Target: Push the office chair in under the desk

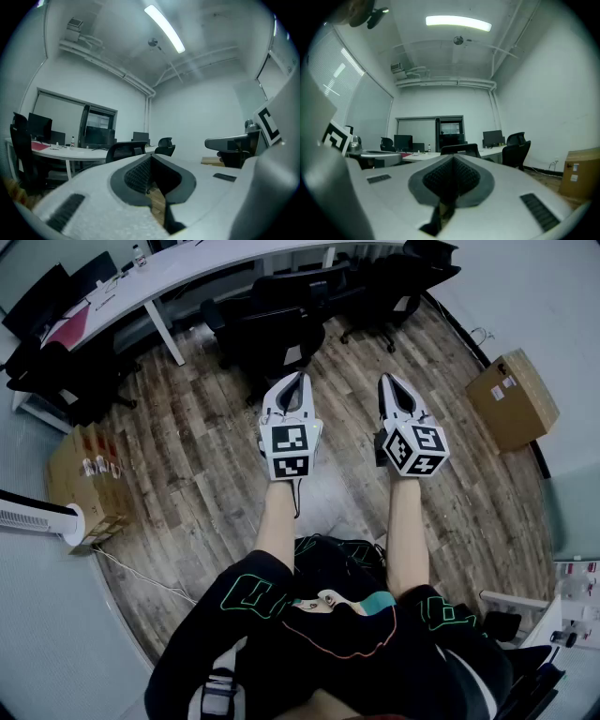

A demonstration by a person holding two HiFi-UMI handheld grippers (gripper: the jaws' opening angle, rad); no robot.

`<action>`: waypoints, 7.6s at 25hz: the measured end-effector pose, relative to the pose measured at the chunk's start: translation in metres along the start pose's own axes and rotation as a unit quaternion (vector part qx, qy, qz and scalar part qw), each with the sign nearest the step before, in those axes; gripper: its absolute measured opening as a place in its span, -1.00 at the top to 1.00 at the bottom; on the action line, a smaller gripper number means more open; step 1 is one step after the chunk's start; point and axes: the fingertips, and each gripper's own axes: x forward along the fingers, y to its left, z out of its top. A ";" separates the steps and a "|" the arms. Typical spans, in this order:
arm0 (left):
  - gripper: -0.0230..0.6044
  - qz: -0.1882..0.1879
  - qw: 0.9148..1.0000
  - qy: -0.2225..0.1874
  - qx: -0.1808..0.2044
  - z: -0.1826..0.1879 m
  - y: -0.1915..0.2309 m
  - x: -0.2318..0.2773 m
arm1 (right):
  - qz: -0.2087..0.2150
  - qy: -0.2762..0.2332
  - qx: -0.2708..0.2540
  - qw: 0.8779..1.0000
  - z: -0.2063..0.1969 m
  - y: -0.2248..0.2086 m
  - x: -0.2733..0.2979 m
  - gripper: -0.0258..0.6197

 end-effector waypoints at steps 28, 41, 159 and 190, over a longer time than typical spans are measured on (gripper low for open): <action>0.90 0.027 1.000 -0.013 0.000 0.005 0.021 0.047 | 0.016 -0.015 0.011 1.000 0.013 -0.037 0.043 0.91; 0.90 0.037 0.999 0.021 0.011 -0.013 0.040 0.195 | 0.037 0.013 0.044 0.998 -0.012 -0.123 0.175 0.91; 0.57 0.023 0.749 0.466 0.471 -0.170 0.214 0.381 | 0.398 0.231 -0.627 0.628 -0.197 -0.075 0.491 0.57; 0.46 0.015 0.772 0.430 0.467 -0.175 0.410 0.467 | 0.376 0.239 -0.607 0.659 -0.204 0.009 0.679 0.54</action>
